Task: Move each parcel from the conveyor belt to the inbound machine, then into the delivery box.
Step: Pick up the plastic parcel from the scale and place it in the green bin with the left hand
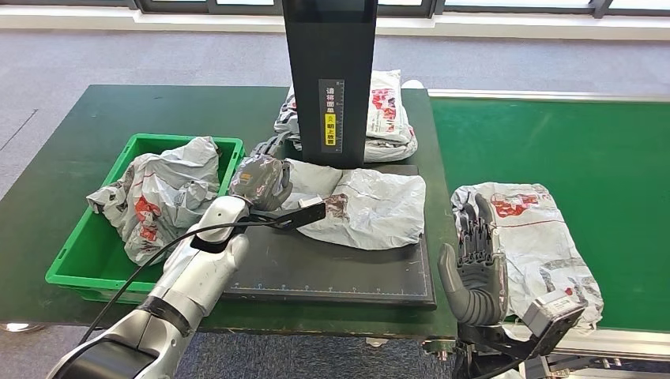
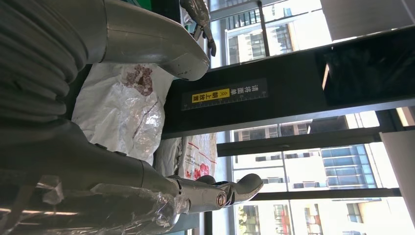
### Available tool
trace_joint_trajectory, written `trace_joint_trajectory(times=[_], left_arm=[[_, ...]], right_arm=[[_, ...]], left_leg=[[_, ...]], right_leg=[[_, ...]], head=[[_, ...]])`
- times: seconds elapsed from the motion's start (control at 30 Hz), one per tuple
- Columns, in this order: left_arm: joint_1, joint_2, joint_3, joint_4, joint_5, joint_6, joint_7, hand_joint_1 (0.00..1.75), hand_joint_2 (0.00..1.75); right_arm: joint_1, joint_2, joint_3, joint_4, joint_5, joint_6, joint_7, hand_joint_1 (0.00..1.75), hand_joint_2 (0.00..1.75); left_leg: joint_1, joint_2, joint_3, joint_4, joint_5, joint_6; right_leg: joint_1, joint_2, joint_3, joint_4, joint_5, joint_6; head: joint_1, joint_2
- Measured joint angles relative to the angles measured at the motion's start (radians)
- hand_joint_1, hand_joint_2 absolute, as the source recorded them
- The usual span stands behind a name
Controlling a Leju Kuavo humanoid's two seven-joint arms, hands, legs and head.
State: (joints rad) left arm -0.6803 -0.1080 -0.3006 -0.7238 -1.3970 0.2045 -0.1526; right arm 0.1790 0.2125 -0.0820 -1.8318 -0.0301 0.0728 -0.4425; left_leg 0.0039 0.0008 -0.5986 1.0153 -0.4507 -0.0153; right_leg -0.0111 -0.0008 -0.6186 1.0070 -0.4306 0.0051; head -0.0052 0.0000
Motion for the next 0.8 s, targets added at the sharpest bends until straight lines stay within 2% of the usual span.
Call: trace_joint_trajectory(times=[0.8], left_arm=[[0.000,0.000,0.000,0.001,0.000,0.000,0.000,0.00,1.75]], right_arm=[[0.000,0.000,0.000,0.003,0.000,0.000,0.000,0.00,1.75]], left_leg=[[0.000,0.000,0.000,0.000,0.000,0.000]], right_leg=[[0.000,0.000,0.000,0.000,0.000,0.000]], head=[[0.000,0.000]])
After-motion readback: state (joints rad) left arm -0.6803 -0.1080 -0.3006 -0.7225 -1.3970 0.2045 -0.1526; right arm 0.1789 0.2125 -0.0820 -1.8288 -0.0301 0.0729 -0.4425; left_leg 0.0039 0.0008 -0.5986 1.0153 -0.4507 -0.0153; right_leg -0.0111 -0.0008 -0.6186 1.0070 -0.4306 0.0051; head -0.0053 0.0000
